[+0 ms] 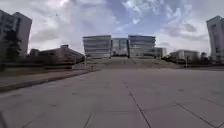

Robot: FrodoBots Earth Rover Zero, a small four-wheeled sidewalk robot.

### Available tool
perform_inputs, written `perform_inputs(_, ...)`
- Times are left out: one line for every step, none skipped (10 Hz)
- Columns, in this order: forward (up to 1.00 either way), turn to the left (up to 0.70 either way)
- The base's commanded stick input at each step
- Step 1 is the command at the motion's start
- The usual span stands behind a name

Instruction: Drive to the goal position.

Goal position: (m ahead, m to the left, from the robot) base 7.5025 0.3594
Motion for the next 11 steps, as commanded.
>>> perform_inputs(0.7, 0.0)
perform_inputs(0.7, 0.0)
perform_inputs(0.7, 0.0)
perform_inputs(0.7, 0.0)
perform_inputs(0.7, 0.0)
perform_inputs(0.7, 0.0)
perform_inputs(0.7, 0.0)
perform_inputs(0.7, 0.0)
perform_inputs(0.7, 0.0)
perform_inputs(0.7, 0.0)
perform_inputs(0.7, 0.0)
